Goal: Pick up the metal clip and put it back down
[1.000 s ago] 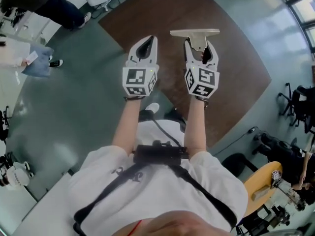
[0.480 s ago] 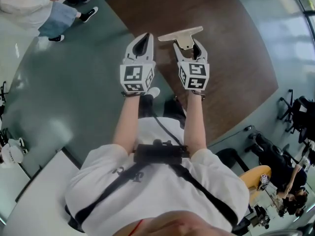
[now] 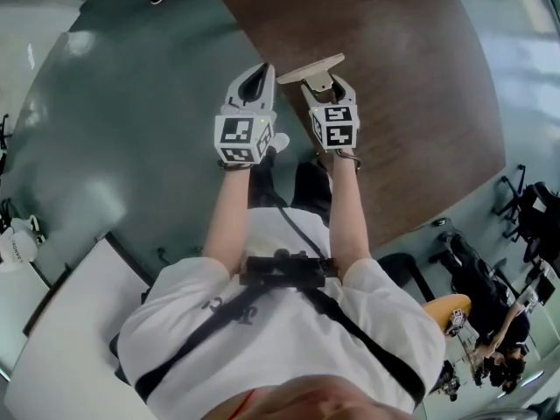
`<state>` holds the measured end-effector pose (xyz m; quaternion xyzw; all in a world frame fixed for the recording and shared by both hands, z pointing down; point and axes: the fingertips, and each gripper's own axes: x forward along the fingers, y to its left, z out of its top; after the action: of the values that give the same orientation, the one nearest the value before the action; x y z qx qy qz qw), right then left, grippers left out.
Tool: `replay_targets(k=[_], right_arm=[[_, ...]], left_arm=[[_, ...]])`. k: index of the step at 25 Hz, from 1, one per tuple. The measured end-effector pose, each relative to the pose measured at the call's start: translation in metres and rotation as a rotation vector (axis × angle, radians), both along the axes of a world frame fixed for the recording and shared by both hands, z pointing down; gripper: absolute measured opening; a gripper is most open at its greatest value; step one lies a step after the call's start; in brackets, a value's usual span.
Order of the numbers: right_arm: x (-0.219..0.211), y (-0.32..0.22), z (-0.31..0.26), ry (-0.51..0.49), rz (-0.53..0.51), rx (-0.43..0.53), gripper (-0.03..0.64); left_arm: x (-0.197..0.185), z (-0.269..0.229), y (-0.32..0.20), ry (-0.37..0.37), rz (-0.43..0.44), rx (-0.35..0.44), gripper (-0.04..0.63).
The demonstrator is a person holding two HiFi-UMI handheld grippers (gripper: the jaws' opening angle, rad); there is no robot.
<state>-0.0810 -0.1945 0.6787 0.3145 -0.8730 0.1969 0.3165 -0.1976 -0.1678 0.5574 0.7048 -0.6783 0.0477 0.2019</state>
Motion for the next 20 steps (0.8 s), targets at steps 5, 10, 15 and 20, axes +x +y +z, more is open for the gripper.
replay_targets(k=[5, 10, 15, 20], right_arm=[[-0.01, 0.009, 0.023, 0.042, -0.048, -0.045, 0.293], [-0.012, 0.011, 0.039, 0.064, -0.085, -0.075, 0.293], [-0.01, 0.012, 0.05, 0.093, -0.095, -0.104, 0.293], [-0.006, 0.015, 0.06, 0.121, -0.102, -0.12, 0.293]], left_arm=[[-0.007, 0.017, 0.006, 0.016, -0.003, -0.035, 0.011], [-0.001, 0.026, 0.006, 0.03, 0.017, -0.056, 0.011], [0.0, 0.032, 0.007, 0.034, 0.024, -0.067, 0.011], [0.006, 0.034, 0.007, 0.038, 0.036, -0.071, 0.011]])
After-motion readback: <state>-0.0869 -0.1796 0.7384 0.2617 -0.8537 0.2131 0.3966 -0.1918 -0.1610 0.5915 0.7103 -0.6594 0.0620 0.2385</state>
